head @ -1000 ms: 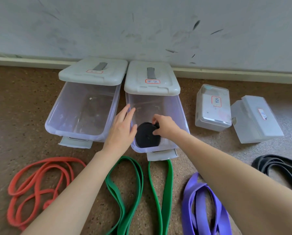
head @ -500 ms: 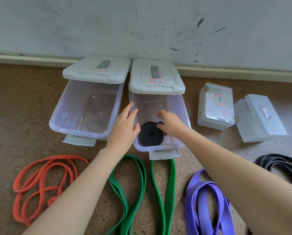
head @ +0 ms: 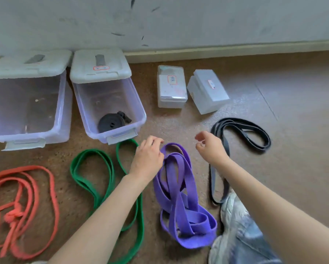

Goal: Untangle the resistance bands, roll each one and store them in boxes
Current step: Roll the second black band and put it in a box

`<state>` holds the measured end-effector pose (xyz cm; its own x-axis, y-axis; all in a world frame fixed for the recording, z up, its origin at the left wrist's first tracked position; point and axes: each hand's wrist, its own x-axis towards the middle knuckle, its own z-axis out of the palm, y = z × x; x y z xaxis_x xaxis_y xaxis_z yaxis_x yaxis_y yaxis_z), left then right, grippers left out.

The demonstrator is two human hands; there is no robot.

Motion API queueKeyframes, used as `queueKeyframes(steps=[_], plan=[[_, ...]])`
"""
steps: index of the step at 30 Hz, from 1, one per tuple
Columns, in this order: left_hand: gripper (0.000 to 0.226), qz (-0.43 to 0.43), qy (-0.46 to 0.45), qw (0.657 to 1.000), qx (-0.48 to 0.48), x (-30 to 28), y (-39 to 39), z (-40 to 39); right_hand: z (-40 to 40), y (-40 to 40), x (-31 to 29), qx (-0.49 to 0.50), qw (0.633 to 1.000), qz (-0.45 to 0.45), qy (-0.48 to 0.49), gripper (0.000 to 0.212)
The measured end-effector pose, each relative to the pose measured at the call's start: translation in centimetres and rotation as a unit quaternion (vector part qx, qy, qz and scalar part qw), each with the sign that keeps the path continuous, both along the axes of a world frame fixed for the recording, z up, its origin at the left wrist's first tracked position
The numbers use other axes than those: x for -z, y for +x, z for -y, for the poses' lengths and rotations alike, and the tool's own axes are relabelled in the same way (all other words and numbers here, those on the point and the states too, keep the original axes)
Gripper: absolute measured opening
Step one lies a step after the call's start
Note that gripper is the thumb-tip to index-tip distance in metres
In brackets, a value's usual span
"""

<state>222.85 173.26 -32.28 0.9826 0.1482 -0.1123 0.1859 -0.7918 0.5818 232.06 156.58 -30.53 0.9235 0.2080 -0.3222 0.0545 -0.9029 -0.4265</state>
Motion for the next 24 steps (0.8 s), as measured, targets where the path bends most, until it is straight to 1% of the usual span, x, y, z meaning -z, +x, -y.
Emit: queueKeyframes(steps=[2,4,6,8,9,11,12,13,15,17,18,19,20,21,22,24], plan=[[0.037,-0.023,-0.004,1.000,0.021,0.3,0.2,2.2,3.9,-0.5,1.7,0.046,0.997,-0.033,-0.060,0.028],[0.036,-0.043,-0.022,0.999,0.024,0.4,0.4,3.9,6.6,-1.4,3.3,0.072,0.987,-0.092,-0.109,0.035],[0.035,-0.056,-0.028,0.997,0.033,0.6,0.5,5.2,7.9,-2.4,4.8,0.090,0.973,-0.177,-0.118,0.049],[0.035,-0.064,-0.021,0.997,0.049,0.8,0.3,6.0,8.0,-3.8,6.4,0.069,0.957,-0.241,-0.143,0.062],[0.034,-0.067,-0.018,0.996,0.055,0.8,0.1,6.2,7.9,-4.7,7.2,0.052,0.956,-0.240,-0.160,0.060],[0.033,-0.075,-0.017,0.995,0.061,0.8,-0.4,6.5,7.8,-6.4,8.0,0.024,0.968,-0.180,-0.171,0.037],[0.033,-0.078,-0.020,0.995,0.061,0.7,-0.7,6.5,7.8,-6.9,7.9,0.018,0.974,-0.154,-0.163,0.029],[0.033,-0.077,-0.024,0.995,0.061,0.5,-1.1,6.5,7.9,-7.0,7.6,0.013,0.978,-0.140,-0.152,0.027],[0.035,-0.073,-0.033,0.994,0.071,-0.1,-1.7,6.5,7.9,-6.1,5.8,0.028,0.984,-0.144,-0.102,0.025],[0.046,-0.072,-0.037,0.992,0.093,-1.2,-1.9,6.5,7.2,-4.0,2.5,0.091,0.981,-0.173,0.006,0.019],[0.055,-0.074,-0.046,0.991,0.101,-2.0,-1.9,6.6,6.7,-2.9,0.2,0.122,0.969,-0.202,0.080,0.016],[0.067,-0.073,-0.069,0.990,0.103,-3.1,-1.8,6.6,6.1,-1.9,-2.4,0.139,0.951,-0.234,0.150,0.018],[0.077,-0.066,-0.103,0.988,0.097,-4.4,-1.6,6.8,5.6,-1.1,-5.1,0.136,0.936,-0.252,0.205,0.022],[0.085,-0.048,-0.144,0.985,0.086,-6.0,-1.5,7.0,5.0,-0.5,-7.8,0.116,0.932,-0.251,0.233,0.022],[0.086,-0.019,-0.187,0.979,0.077,-7.7,-1.4,7.2,4.5,-0.3,-10.5,0.088,0.938,-0.236,0.237,0.018],[0.072,0.066,-0.255,0.963,0.062,-10.9,-1.4,7.6,3.5,-0.5,-15.5,0.032,0.957,-0.194,0.215,0.008]])
